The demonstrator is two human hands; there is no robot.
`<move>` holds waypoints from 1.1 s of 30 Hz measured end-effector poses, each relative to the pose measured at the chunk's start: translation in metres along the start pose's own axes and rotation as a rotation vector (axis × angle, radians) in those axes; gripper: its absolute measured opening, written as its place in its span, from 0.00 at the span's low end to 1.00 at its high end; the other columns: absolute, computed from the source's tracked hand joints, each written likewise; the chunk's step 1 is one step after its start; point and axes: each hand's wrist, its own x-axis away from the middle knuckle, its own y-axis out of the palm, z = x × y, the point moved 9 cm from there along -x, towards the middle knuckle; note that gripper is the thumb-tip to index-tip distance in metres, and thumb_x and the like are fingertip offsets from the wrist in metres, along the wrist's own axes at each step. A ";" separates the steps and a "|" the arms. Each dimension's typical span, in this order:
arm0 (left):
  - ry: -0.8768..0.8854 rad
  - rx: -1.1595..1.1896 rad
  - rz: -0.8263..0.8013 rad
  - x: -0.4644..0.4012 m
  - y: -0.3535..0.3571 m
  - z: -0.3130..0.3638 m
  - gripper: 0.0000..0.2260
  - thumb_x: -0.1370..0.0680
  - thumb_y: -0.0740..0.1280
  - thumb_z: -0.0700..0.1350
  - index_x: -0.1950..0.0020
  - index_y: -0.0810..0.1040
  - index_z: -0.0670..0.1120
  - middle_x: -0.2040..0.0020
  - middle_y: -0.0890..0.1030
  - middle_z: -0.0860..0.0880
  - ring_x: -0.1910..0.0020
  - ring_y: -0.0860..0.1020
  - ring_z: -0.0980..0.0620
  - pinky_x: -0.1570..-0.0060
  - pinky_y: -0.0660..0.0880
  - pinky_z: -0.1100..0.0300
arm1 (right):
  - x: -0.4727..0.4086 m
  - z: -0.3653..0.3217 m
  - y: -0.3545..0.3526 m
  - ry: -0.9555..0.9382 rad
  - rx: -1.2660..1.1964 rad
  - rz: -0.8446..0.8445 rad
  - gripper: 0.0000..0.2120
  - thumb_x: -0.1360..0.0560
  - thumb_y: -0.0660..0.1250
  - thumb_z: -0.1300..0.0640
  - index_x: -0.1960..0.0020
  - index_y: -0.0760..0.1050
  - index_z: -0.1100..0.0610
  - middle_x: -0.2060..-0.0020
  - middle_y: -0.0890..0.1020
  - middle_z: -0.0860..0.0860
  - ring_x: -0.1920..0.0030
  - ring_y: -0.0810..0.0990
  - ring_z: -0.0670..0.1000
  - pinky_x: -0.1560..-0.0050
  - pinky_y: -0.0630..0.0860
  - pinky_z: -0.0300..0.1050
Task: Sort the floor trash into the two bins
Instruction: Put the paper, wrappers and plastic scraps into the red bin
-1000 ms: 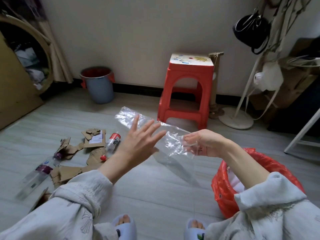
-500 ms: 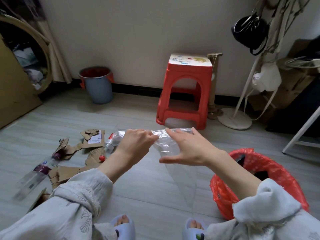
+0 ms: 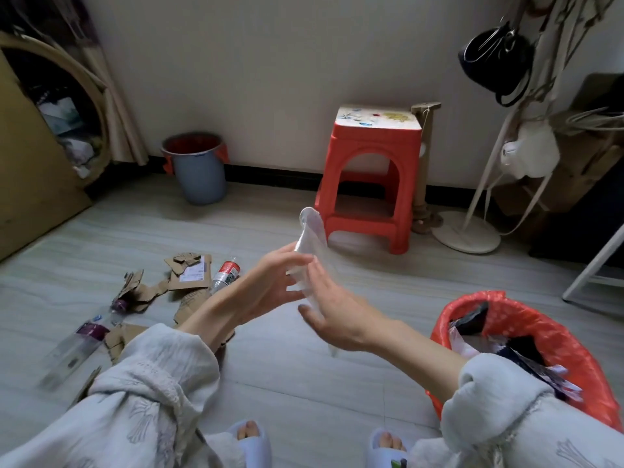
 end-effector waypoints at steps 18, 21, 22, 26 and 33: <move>0.062 -0.442 0.171 0.013 -0.031 0.004 0.06 0.27 0.67 0.32 0.53 0.81 0.40 0.58 0.85 0.48 0.58 0.83 0.51 0.53 0.79 0.62 | 0.005 0.010 -0.024 -0.030 -0.014 -0.034 0.51 0.32 0.69 0.37 0.23 0.43 0.55 0.23 0.51 0.48 0.24 0.52 0.46 0.26 0.51 0.39; 0.088 -0.405 0.168 0.017 -0.029 0.007 0.08 0.27 0.67 0.31 0.56 0.82 0.42 0.59 0.85 0.49 0.58 0.83 0.53 0.53 0.79 0.63 | 0.004 0.008 -0.016 -0.032 -0.045 -0.047 0.53 0.33 0.72 0.41 0.23 0.41 0.56 0.23 0.50 0.48 0.24 0.52 0.47 0.26 0.53 0.40; 0.093 -0.390 0.161 0.016 -0.027 0.007 0.09 0.27 0.66 0.31 0.56 0.82 0.43 0.60 0.85 0.51 0.59 0.82 0.55 0.55 0.78 0.66 | 0.002 0.008 -0.016 -0.040 -0.015 -0.021 0.52 0.32 0.73 0.44 0.23 0.40 0.55 0.23 0.52 0.49 0.25 0.54 0.49 0.27 0.56 0.43; 0.185 -0.443 0.246 0.013 -0.025 0.018 0.07 0.26 0.67 0.34 0.59 0.80 0.46 0.66 0.81 0.58 0.65 0.76 0.64 0.62 0.70 0.72 | -0.003 0.002 -0.042 -0.133 0.141 0.293 0.36 0.27 0.67 0.63 0.24 0.53 0.57 0.32 0.71 0.56 0.35 0.71 0.58 0.36 0.68 0.51; 0.929 -1.428 0.532 0.040 0.009 0.068 0.13 0.26 0.68 0.46 0.45 0.70 0.44 0.47 0.73 0.46 0.50 0.71 0.48 0.53 0.71 0.57 | 0.009 -0.003 -0.078 -0.245 0.355 0.717 0.15 0.34 0.65 0.73 0.52 0.79 0.58 0.74 0.78 0.53 0.75 0.75 0.56 0.74 0.76 0.49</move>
